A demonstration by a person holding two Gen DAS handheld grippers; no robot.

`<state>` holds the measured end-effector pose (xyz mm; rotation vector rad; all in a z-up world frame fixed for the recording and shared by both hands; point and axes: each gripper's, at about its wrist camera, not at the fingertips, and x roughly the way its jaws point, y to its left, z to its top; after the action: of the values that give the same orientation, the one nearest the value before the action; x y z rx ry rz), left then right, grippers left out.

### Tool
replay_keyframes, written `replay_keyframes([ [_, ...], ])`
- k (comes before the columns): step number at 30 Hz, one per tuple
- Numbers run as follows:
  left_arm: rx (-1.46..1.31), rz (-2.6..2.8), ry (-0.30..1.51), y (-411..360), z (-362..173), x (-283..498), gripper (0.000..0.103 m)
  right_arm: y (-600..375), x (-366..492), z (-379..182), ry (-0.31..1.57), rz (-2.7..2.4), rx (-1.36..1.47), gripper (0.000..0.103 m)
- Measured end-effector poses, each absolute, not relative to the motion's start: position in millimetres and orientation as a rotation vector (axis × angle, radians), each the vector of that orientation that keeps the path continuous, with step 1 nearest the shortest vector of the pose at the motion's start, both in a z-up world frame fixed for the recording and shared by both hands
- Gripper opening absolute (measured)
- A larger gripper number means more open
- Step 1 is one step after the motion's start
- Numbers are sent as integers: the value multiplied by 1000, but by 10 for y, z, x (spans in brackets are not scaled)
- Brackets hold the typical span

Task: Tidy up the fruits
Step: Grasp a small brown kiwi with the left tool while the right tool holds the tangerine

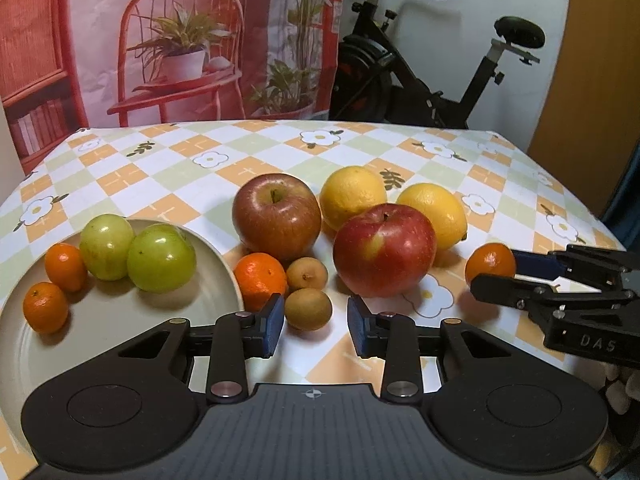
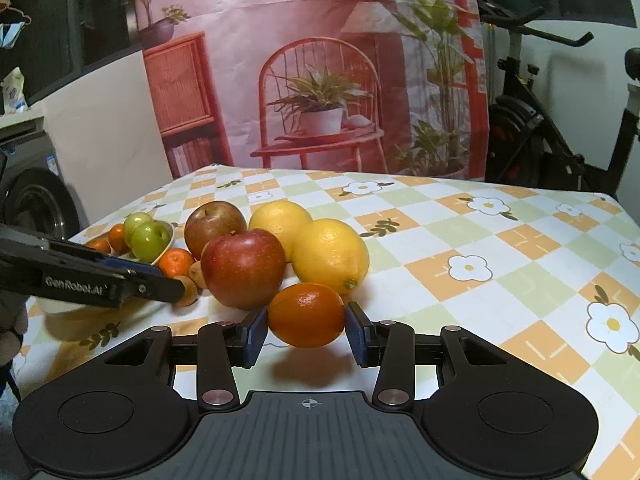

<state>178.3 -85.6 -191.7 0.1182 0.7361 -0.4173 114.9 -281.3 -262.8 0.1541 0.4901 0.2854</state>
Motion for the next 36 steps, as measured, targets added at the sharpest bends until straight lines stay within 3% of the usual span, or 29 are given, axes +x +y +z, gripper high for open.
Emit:
replay_keyframes([
  [14, 148, -369, 741, -945, -1942, 1833, 37, -2833, 1144, -2624, 487, 300, 172, 39],
  [20, 207, -341, 734, -1000, -1946, 1809, 29, -2834, 1146, -2622, 488, 300, 172, 39],
  [28, 192, -343, 728, -978, -1936, 1808, 29, -2838, 1145, -2623, 487, 301, 173, 39],
  [36, 179, -378, 645, -948, -1756, 1597, 29, -2826, 1149, -2627, 487, 299, 175, 39],
])
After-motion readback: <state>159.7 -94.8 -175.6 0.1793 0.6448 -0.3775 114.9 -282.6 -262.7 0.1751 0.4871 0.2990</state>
